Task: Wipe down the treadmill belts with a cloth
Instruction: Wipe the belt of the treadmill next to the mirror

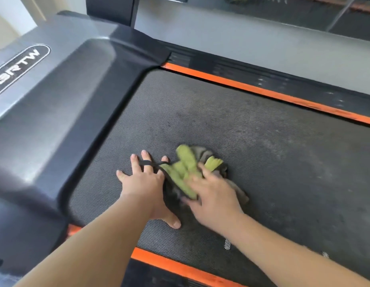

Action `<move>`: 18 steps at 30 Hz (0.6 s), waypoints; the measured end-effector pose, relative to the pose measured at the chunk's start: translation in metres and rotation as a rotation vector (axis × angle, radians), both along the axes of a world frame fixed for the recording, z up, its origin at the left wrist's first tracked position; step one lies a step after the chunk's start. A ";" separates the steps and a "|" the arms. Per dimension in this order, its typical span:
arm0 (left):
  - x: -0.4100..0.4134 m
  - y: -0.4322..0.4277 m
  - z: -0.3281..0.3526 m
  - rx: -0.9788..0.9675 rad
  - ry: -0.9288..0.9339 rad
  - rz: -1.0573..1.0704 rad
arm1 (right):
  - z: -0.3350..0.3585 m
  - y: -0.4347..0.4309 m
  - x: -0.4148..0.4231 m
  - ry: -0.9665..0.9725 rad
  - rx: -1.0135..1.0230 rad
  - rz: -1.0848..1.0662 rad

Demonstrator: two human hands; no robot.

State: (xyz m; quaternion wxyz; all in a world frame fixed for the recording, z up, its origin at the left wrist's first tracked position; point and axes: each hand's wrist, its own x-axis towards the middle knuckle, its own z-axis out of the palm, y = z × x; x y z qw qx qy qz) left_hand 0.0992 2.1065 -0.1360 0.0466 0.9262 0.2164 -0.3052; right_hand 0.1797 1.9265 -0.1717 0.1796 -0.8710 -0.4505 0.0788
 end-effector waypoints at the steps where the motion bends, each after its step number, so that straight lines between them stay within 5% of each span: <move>1: 0.000 0.000 -0.001 0.000 0.002 0.001 | 0.003 -0.012 0.000 0.014 0.012 0.146; 4: -0.002 0.001 -0.002 -0.010 -0.021 0.010 | 0.013 -0.029 0.050 -0.047 -0.073 0.159; 10: -0.002 0.001 -0.003 -0.011 -0.021 0.002 | 0.005 0.007 0.089 -0.004 -0.125 -0.520; 12: -0.002 0.000 -0.003 -0.004 -0.021 0.003 | -0.003 0.015 0.041 -0.078 -0.086 -0.411; 16: -0.002 0.002 -0.002 0.002 -0.001 -0.007 | 0.000 -0.020 -0.003 0.021 0.034 0.224; 18: -0.003 0.002 -0.003 -0.003 -0.013 -0.002 | 0.005 -0.029 0.031 -0.024 -0.035 0.211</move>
